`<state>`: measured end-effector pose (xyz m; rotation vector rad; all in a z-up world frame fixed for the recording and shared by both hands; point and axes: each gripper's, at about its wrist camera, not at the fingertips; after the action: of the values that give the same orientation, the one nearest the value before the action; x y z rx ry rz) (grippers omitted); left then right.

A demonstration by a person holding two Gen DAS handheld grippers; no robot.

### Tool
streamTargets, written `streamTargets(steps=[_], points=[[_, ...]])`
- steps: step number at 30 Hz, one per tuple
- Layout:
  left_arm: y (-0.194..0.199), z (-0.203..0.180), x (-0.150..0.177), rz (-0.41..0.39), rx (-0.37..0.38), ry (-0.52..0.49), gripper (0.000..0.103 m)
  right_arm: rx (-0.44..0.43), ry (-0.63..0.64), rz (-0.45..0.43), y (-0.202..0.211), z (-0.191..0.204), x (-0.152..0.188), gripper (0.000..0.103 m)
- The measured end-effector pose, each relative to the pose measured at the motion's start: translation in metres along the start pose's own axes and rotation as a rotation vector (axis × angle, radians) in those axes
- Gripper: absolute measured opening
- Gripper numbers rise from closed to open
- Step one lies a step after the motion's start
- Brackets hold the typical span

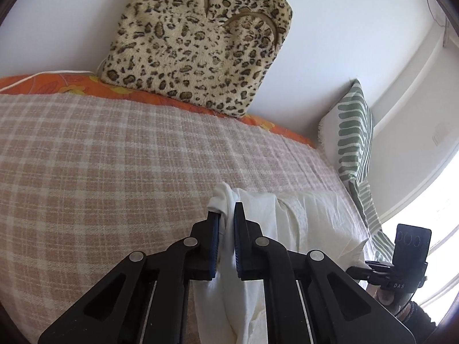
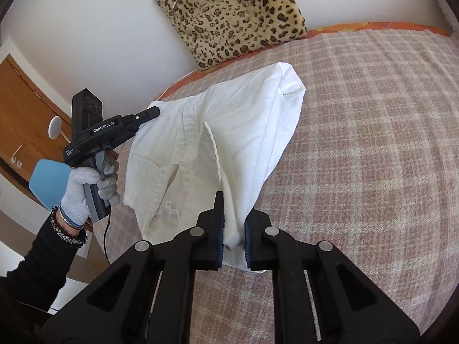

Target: Fold small clothes

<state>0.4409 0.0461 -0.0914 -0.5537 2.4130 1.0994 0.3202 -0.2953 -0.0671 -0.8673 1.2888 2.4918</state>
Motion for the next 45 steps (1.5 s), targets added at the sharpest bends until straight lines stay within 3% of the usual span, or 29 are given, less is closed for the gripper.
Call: streamTargets(steps=[5, 12, 19, 26, 30, 32, 34, 38, 45], points=[[-0.041, -0.053, -0.017, 0.002, 0.054, -0.057, 0.007, 0.092, 0.004, -0.066, 0.043, -0.040, -0.020, 0.011], [-0.126, -0.128, -0.029, 0.016, 0.122, -0.117, 0.007, 0.252, -0.016, -0.095, 0.090, -0.128, -0.049, 0.011], [-0.199, -0.188, -0.024, 0.034, 0.116, -0.192, 0.007, 0.373, -0.053, -0.079, 0.108, -0.213, -0.068, 0.011], [-0.245, -0.206, -0.019, 0.040, 0.075, -0.200, 0.007, 0.451, -0.074, -0.031, 0.096, -0.261, -0.067, 0.011], [-0.250, -0.199, -0.018, 0.044, 0.030, -0.200, 0.009, 0.524, -0.080, 0.021, 0.077, -0.277, -0.063, 0.017], [-0.249, -0.198, -0.021, 0.038, -0.010, -0.197, 0.009, 0.570, -0.112, 0.028, 0.074, -0.282, -0.062, 0.027], [-0.244, -0.197, -0.023, 0.027, -0.047, -0.209, 0.017, 0.623, -0.113, 0.019, 0.077, -0.281, -0.064, 0.040], [-0.227, -0.198, -0.025, 0.010, -0.060, -0.231, 0.018, 0.647, -0.120, -0.022, 0.090, -0.271, -0.067, 0.051], [-0.186, -0.207, -0.009, -0.001, -0.063, -0.279, 0.018, 0.659, -0.103, -0.073, 0.115, -0.232, -0.069, 0.056]])
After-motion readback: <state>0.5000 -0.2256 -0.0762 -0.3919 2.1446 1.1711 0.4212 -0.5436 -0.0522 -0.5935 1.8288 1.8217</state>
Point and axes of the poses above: each gripper's, at about its wrist camera, not at the fingertips, and y roughly against the way its jaws point, z to its left, x to its underside, and after that the axes turned 9 degrees about y, right-handed
